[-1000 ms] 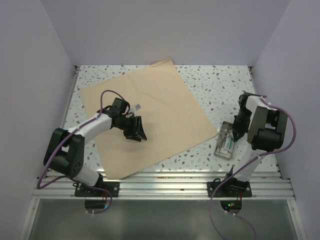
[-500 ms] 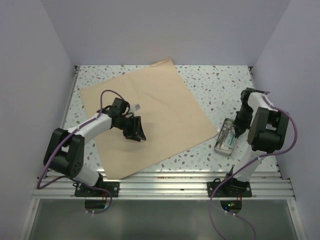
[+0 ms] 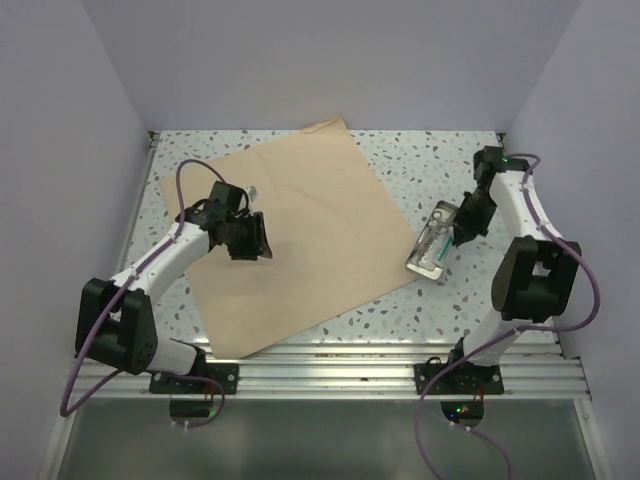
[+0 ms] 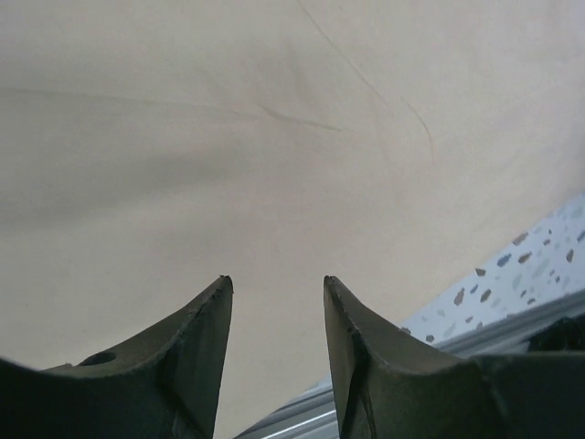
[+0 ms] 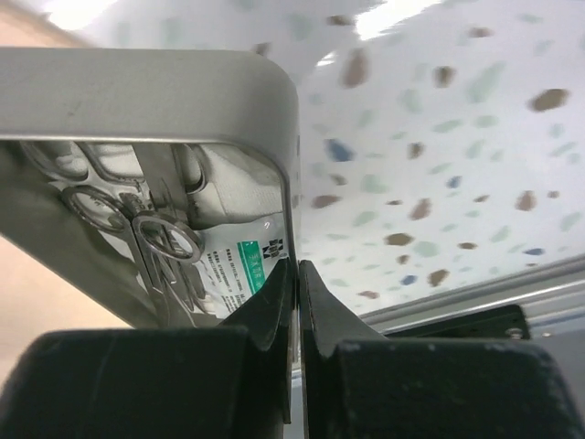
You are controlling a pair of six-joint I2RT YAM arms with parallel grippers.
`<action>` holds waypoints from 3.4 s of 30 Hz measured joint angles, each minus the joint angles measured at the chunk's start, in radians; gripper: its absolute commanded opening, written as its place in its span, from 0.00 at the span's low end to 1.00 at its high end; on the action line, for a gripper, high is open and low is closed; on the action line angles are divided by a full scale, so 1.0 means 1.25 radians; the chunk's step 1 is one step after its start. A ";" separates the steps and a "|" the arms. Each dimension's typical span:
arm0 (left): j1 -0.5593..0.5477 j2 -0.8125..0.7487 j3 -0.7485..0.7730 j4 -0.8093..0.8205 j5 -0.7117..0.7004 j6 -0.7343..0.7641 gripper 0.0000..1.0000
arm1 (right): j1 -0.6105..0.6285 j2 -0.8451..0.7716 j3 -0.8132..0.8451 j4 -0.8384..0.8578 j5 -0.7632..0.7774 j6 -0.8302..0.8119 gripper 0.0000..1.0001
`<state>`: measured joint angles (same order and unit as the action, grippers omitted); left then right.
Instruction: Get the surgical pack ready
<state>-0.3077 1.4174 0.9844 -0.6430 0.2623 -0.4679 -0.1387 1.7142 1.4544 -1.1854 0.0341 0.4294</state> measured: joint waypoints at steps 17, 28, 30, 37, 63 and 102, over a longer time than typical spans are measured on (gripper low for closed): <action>0.056 -0.084 0.016 -0.137 -0.286 -0.081 0.52 | 0.524 0.423 0.429 0.089 -0.106 0.307 0.00; 0.057 -0.083 0.024 -0.163 -0.299 -0.092 0.52 | 0.638 0.535 0.526 0.088 -0.107 0.387 0.17; 0.057 -0.070 0.027 -0.163 -0.297 -0.092 0.52 | 0.638 0.535 0.526 0.089 -0.107 0.394 0.33; 0.057 0.039 0.071 -0.161 -0.273 -0.091 0.55 | 0.620 0.535 0.537 0.082 -0.094 0.347 0.54; 0.059 0.532 0.418 -0.282 -0.192 -0.002 0.41 | 0.409 0.318 0.097 0.311 0.065 0.001 0.00; 0.142 0.462 0.474 -0.078 -0.160 -0.051 0.50 | 0.417 0.124 -0.026 0.166 0.023 -0.013 0.48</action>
<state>-0.1299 1.9945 1.5768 -0.7403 0.0620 -0.5320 0.3828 1.8687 1.4223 -0.9779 0.0624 0.4126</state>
